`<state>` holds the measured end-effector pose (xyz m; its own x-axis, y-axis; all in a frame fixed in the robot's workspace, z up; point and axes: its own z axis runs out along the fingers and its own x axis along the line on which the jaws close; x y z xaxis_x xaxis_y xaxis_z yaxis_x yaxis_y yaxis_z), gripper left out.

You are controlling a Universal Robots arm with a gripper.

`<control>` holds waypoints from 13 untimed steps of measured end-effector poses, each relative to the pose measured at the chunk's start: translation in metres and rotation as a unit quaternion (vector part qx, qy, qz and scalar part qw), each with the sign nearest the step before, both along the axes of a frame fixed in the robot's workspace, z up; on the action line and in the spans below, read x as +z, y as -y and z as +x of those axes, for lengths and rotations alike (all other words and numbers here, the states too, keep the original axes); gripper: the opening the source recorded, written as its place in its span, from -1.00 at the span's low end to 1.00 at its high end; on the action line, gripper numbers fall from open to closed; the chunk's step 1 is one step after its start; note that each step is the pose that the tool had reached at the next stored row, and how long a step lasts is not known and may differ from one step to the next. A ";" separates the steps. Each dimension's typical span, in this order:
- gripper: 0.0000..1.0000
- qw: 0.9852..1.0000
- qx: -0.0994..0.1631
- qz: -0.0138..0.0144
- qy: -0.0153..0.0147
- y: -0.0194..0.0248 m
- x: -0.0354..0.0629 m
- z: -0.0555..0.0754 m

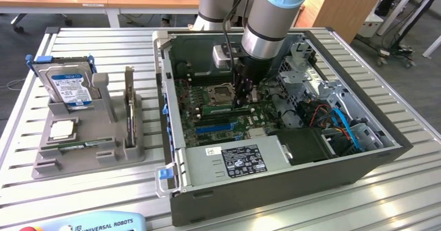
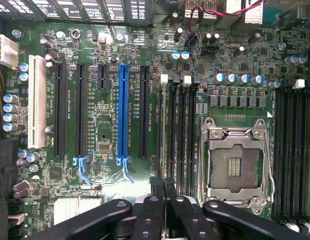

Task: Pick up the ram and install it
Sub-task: 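Insert the ram into the slot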

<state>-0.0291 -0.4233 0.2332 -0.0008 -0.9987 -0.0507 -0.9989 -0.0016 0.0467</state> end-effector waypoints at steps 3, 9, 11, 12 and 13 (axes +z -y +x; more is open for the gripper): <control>-0.77 1.000 0.000 0.000 0.000 0.0000 -0.0008 0.000; -0.77 1.000 0.000 0.000 0.000 0.0000 -0.0012 0.000; -0.77 1.000 0.000 0.000 0.000 0.0000 -0.0014 0.000; -0.77 1.000 0.000 0.000 0.000 0.0000 -0.0016 0.000; -0.77 1.000 0.000 0.000 0.000 0.0000 -0.0018 0.000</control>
